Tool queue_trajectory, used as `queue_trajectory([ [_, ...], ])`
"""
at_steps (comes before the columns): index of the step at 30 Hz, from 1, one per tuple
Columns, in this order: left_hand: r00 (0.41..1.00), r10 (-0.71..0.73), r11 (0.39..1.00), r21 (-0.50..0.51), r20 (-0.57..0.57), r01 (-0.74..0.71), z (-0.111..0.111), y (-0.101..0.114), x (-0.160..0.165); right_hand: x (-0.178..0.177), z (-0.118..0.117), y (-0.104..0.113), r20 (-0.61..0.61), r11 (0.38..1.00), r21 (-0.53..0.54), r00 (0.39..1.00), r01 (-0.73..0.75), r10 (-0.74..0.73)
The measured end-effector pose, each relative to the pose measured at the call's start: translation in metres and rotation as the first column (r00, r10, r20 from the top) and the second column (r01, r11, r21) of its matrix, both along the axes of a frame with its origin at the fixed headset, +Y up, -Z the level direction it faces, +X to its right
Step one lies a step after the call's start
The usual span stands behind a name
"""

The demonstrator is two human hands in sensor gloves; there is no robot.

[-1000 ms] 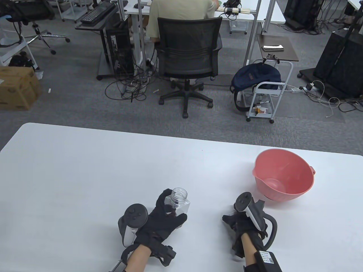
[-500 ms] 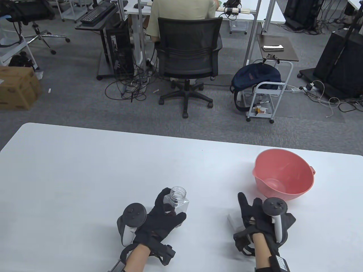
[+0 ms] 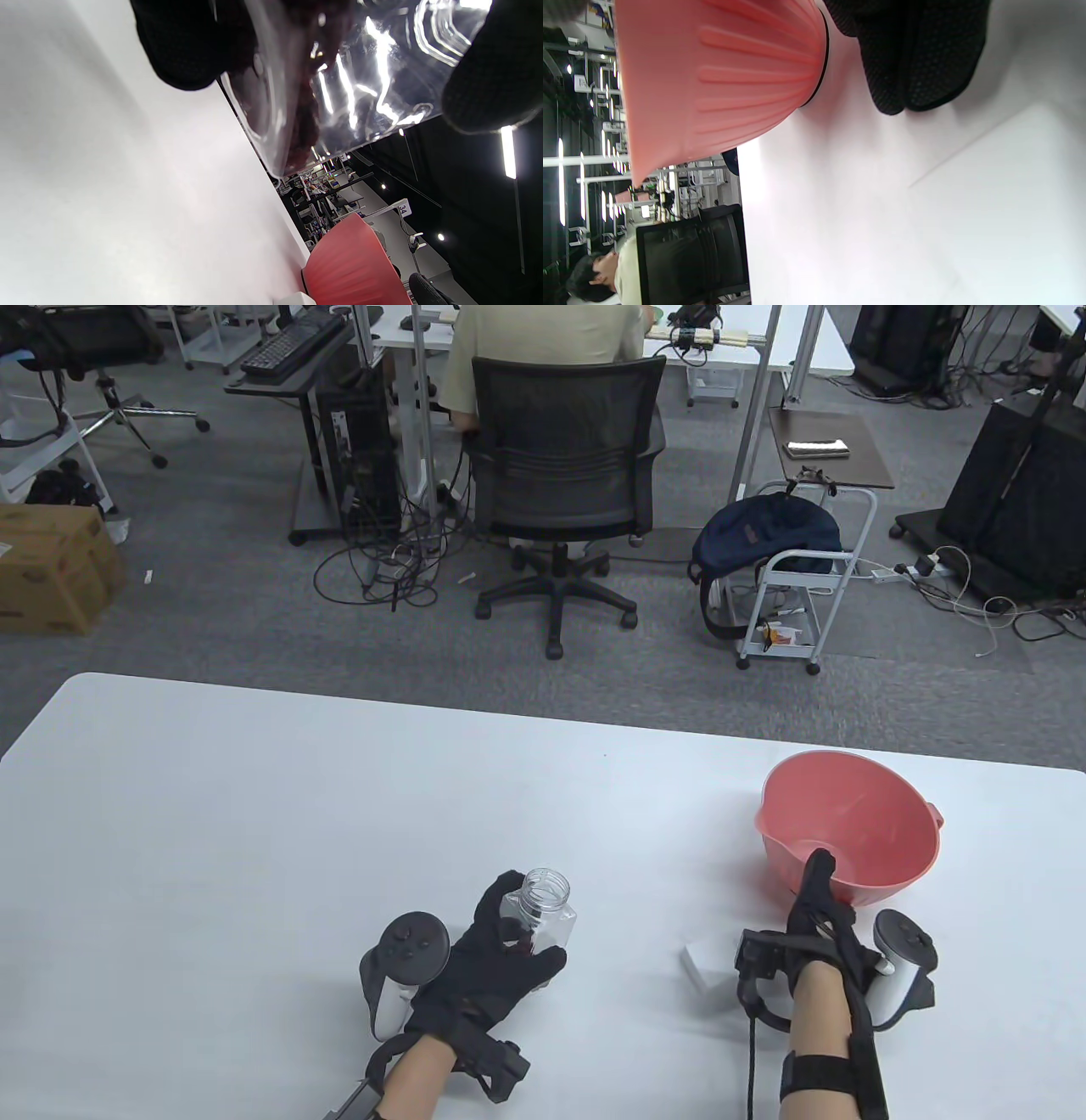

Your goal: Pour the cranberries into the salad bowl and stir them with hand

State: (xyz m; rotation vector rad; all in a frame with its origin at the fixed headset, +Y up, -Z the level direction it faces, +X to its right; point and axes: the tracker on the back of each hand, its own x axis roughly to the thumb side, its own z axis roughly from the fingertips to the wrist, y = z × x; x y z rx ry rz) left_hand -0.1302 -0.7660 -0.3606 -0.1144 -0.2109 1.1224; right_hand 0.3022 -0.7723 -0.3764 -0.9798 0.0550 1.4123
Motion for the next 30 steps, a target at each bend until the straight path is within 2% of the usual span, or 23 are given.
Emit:
queue_trajectory([
  [5,1.0,-0.008,1.0,-0.002,-0.002,0.008,0.0,0.0,0.0,0.0,-0.007,-0.005,0.007,0.999,0.028,1.0,0.024,-0.024],
  [12,1.0,-0.012,1.0,0.016,-0.02,0.012,0.002,0.002,-0.003,-0.002,-0.016,-0.008,0.014,0.941,0.186,0.957,0.283,-0.29],
  [18,1.0,-0.003,1.0,0.01,-0.022,0.004,0.0,0.004,-0.003,-0.002,-0.019,-0.003,0.018,0.923,0.203,0.941,0.326,-0.337],
  [24,0.999,-0.013,1.0,0.005,-0.047,0.013,0.0,0.005,-0.007,-0.004,-0.02,0.009,-0.026,0.939,0.183,0.956,0.291,-0.291],
  [30,0.995,-0.002,1.0,0.016,-0.098,0.004,0.001,0.01,-0.015,-0.034,-0.02,0.036,-0.223,0.946,0.201,0.952,0.255,-0.21],
])
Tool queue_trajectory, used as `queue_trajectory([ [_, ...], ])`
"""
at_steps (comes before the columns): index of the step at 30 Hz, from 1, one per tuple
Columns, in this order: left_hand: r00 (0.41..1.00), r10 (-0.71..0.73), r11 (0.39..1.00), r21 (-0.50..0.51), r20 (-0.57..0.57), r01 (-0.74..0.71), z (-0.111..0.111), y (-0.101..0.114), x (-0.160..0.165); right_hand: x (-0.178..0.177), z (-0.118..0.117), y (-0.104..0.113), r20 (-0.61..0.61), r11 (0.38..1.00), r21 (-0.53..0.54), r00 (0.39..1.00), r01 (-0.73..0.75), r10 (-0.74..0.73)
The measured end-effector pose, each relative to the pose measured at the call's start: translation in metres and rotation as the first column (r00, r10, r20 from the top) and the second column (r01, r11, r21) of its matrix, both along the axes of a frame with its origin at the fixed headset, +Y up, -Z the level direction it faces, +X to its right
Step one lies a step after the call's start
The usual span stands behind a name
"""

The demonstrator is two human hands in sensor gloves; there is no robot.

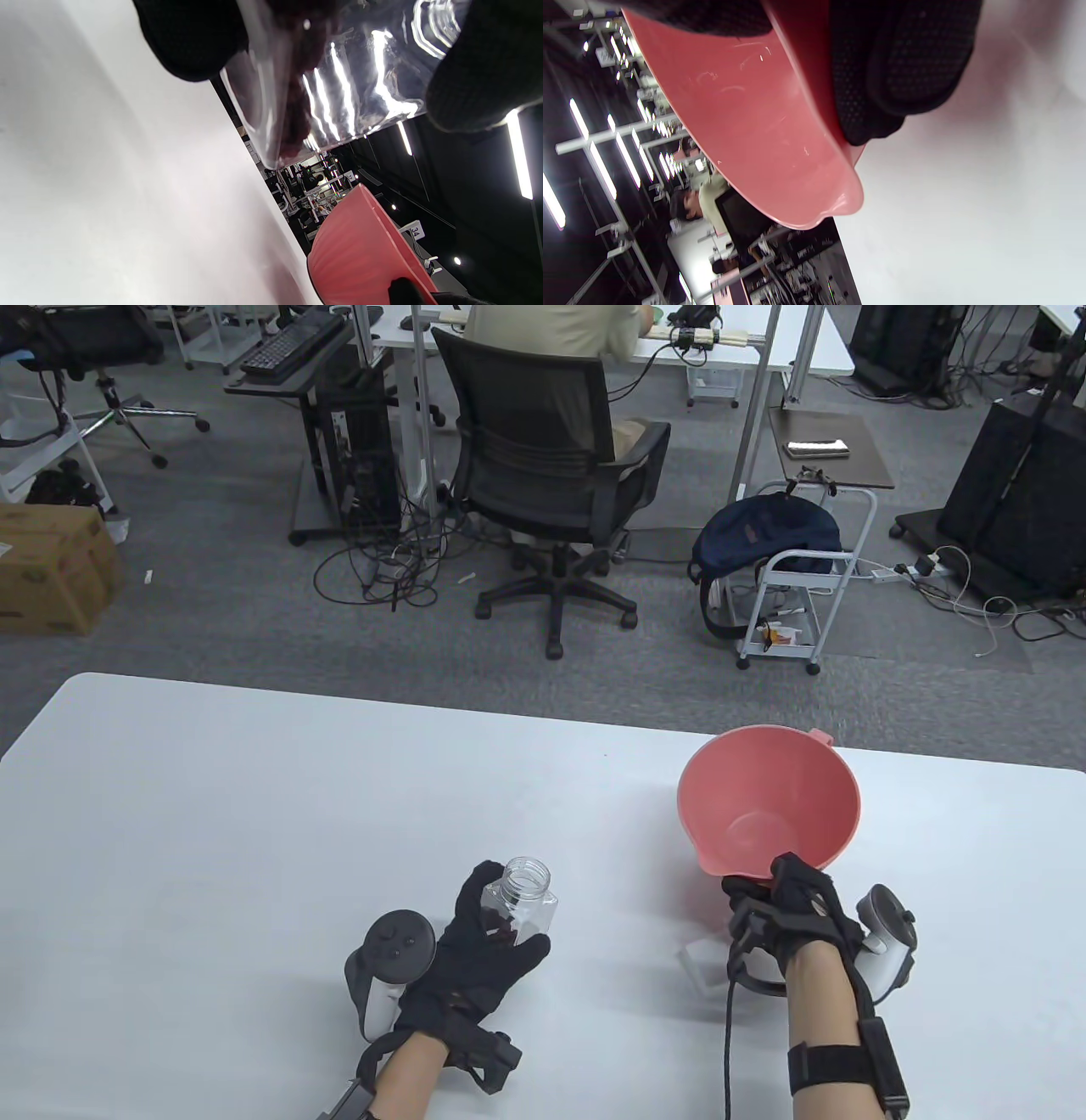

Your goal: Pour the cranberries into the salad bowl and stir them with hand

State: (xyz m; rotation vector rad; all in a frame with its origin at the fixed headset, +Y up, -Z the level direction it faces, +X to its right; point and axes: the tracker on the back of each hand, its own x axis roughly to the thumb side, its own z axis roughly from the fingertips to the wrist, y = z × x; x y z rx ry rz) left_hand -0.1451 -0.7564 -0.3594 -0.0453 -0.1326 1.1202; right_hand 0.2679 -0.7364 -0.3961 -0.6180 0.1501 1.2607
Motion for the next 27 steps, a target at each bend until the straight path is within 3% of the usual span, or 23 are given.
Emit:
queue_trajectory([
  [4,0.999,0.024,1.0,-0.002,-0.044,-0.024,-0.002,0.002,-0.009,-0.031,0.005,0.02,-0.12,0.999,0.044,0.993,-0.013,0.019],
  [10,0.992,0.06,0.998,-0.001,-0.113,-0.06,-0.005,0.004,-0.029,-0.071,0.018,0.031,-0.317,0.998,0.048,0.947,-0.036,0.05],
  [16,0.971,0.093,0.995,0.041,-0.219,-0.086,-0.006,0.009,-0.055,-0.098,0.035,0.019,-0.444,0.999,0.016,0.895,-0.042,0.045],
  [22,0.943,0.124,0.992,0.023,-0.308,-0.123,-0.005,0.003,-0.075,-0.115,0.044,0.001,-0.467,0.994,0.001,0.879,-0.111,0.098],
  [27,0.941,0.16,0.987,0.055,-0.298,-0.15,-0.005,0.003,-0.077,-0.12,0.048,-0.012,-0.483,0.995,-0.005,0.871,-0.098,0.084],
])
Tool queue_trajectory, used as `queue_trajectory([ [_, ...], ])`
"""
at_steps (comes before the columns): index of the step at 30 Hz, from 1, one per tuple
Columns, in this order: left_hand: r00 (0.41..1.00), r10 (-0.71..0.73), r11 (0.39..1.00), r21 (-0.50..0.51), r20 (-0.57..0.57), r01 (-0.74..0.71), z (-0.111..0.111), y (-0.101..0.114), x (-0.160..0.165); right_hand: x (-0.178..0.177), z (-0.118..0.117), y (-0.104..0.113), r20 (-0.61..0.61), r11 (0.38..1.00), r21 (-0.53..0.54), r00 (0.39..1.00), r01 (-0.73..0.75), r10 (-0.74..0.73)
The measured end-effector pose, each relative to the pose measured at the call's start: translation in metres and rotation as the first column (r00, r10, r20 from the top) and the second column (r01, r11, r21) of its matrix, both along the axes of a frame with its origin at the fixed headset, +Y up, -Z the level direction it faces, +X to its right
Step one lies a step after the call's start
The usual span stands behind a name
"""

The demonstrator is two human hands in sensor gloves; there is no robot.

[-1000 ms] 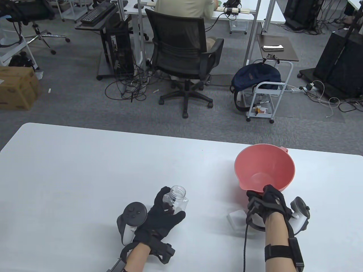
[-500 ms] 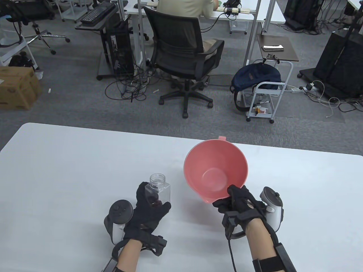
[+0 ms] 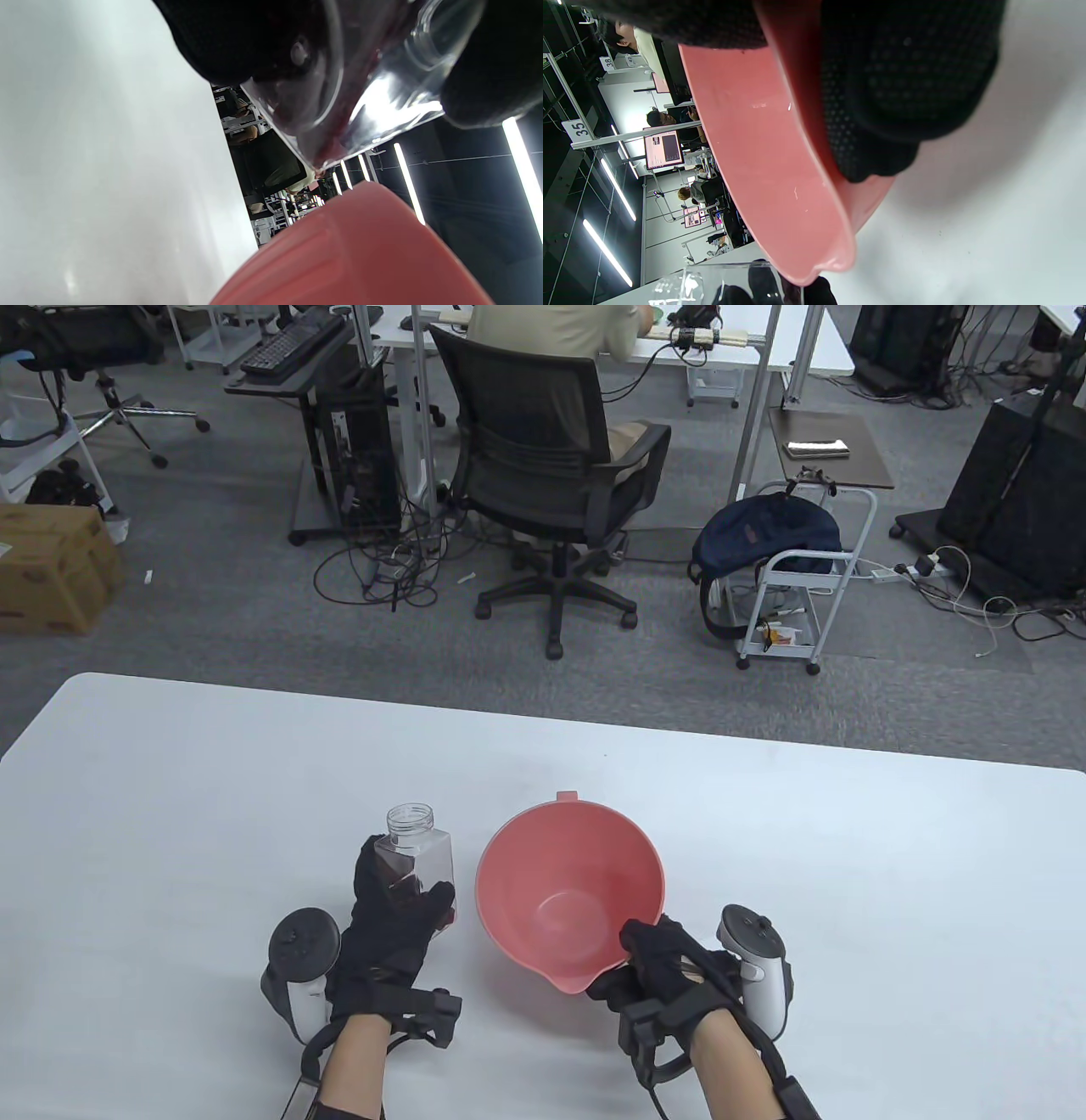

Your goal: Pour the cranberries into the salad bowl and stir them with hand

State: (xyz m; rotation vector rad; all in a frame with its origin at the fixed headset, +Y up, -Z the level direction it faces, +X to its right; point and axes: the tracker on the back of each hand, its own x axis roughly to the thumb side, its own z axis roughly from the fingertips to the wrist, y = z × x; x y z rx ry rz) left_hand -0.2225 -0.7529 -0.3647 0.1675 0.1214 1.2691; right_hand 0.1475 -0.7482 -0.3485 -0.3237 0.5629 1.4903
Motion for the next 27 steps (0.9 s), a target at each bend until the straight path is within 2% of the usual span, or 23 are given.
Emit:
queue_trajectory([
  [3,0.999,-0.035,0.999,0.028,0.008,0.034,0.0,0.003,0.0,-0.003,0.003,-0.004,-0.033,1.0,-0.011,0.999,-0.012,0.011],
  [6,0.999,-0.032,0.999,0.044,0.01,0.032,0.0,0.003,0.0,-0.002,0.004,-0.005,-0.015,1.0,-0.004,1.0,-0.025,0.025],
  [9,0.999,0.025,0.998,0.048,0.04,-0.027,0.0,-0.001,-0.001,0.003,0.005,-0.011,0.021,0.998,0.007,0.998,-0.057,0.056],
  [13,0.987,0.14,0.989,0.037,0.073,-0.143,-0.001,-0.004,-0.002,0.006,0.006,-0.013,-0.015,0.981,0.07,0.983,-0.18,0.182],
  [16,0.977,0.171,0.984,0.032,0.125,-0.176,-0.003,-0.002,-0.003,0.009,0.007,-0.01,0.033,0.938,0.148,0.949,-0.314,0.313],
  [19,0.967,0.214,0.975,0.03,0.138,-0.22,-0.004,-0.002,-0.005,0.009,0.006,-0.005,0.11,0.862,0.259,0.9,-0.436,0.422],
  [22,0.945,0.28,0.957,0.034,0.168,-0.289,-0.005,-0.003,-0.006,0.005,0.005,-0.006,0.195,0.792,0.349,0.865,-0.501,0.462],
  [27,0.946,0.26,0.957,0.081,0.195,-0.279,-0.005,0.0,-0.006,0.004,0.004,-0.013,0.247,0.793,0.385,0.881,-0.472,0.405],
])
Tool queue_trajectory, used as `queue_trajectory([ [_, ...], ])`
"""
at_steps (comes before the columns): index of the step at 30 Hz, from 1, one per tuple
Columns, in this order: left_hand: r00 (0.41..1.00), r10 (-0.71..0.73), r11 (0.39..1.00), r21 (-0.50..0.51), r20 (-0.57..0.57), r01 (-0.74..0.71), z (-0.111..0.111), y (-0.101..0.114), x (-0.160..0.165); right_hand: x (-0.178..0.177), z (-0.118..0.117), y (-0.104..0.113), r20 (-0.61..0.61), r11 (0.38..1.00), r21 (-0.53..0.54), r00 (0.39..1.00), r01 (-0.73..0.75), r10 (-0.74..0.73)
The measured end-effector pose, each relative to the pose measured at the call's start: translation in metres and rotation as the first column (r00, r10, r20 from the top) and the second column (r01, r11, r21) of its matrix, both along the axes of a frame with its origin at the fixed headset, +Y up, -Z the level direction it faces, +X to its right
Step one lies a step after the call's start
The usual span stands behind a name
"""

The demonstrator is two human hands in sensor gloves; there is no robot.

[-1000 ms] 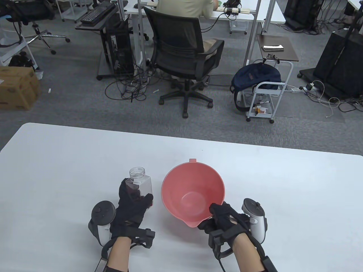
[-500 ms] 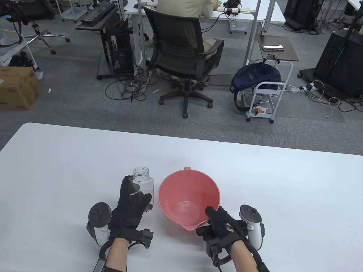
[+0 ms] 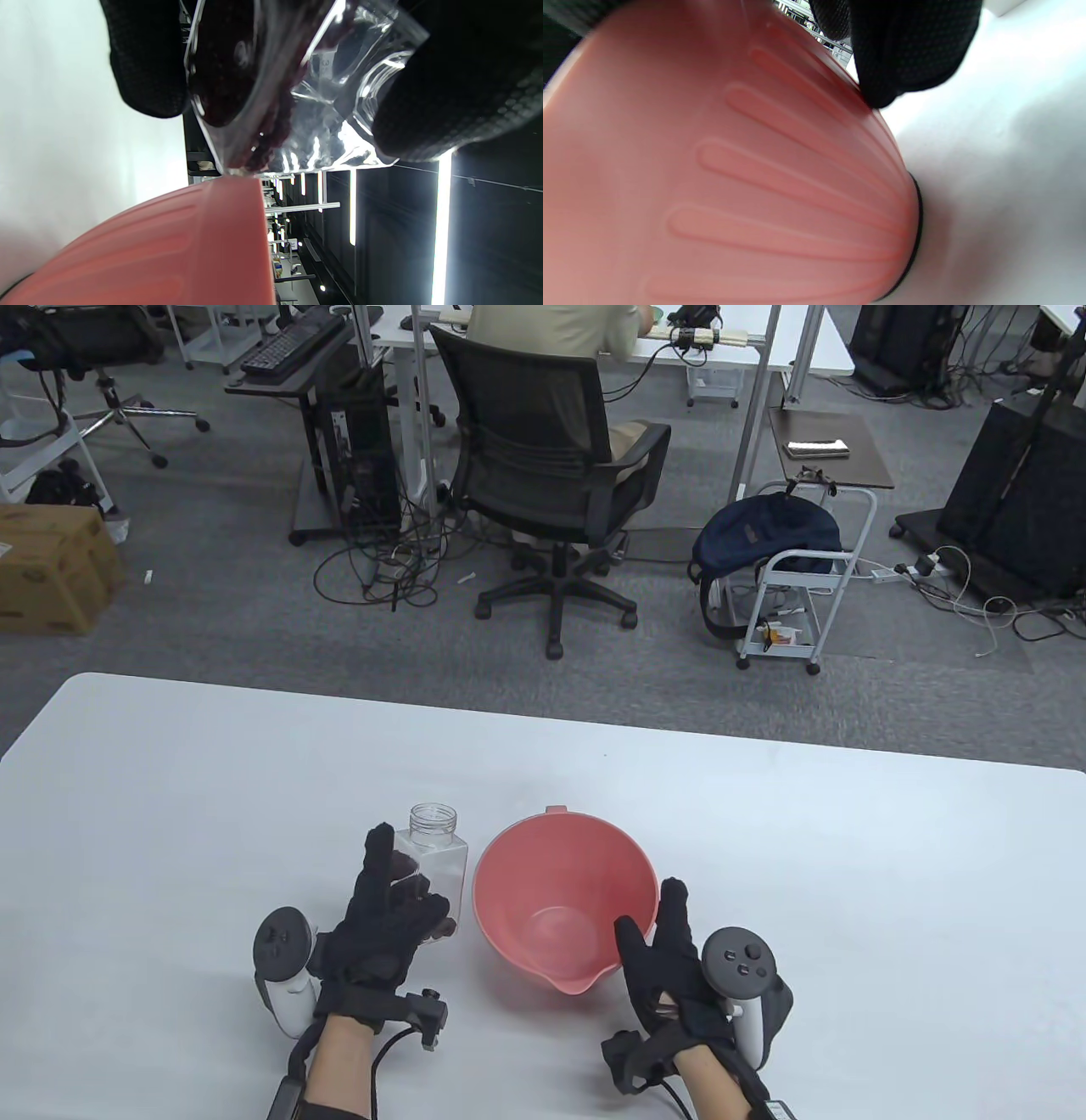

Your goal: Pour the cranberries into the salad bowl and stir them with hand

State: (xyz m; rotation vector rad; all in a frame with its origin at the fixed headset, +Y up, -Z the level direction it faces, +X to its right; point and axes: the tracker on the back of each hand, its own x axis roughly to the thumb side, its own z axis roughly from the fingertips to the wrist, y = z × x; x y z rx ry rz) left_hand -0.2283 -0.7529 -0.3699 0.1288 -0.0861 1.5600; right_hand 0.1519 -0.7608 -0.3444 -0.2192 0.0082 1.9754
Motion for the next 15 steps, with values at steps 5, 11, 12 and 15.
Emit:
queue_trajectory([
  [5,1.0,0.014,1.0,0.004,0.019,-0.014,-0.0008,-0.001,0.0014,-0.0018,-0.0015,-0.0036,-0.015,0.999,0.023,0.999,0.032,-0.032],
  [11,0.999,0.035,0.999,-0.007,0.024,-0.035,-0.001,-0.0036,0.002,-0.0035,-0.0036,-0.0078,-0.022,0.996,0.032,0.996,0.085,-0.084],
  [12,0.999,0.033,0.999,-0.006,0.024,-0.033,-0.0007,-0.0036,0.0019,-0.0036,-0.0038,-0.0083,-0.023,0.995,0.031,0.996,0.091,-0.09],
  [15,1.0,0.024,1.0,0.002,0.019,-0.024,0.0002,-0.0025,0.0013,-0.004,-0.0034,-0.0086,-0.024,0.995,0.027,0.995,0.097,-0.097],
])
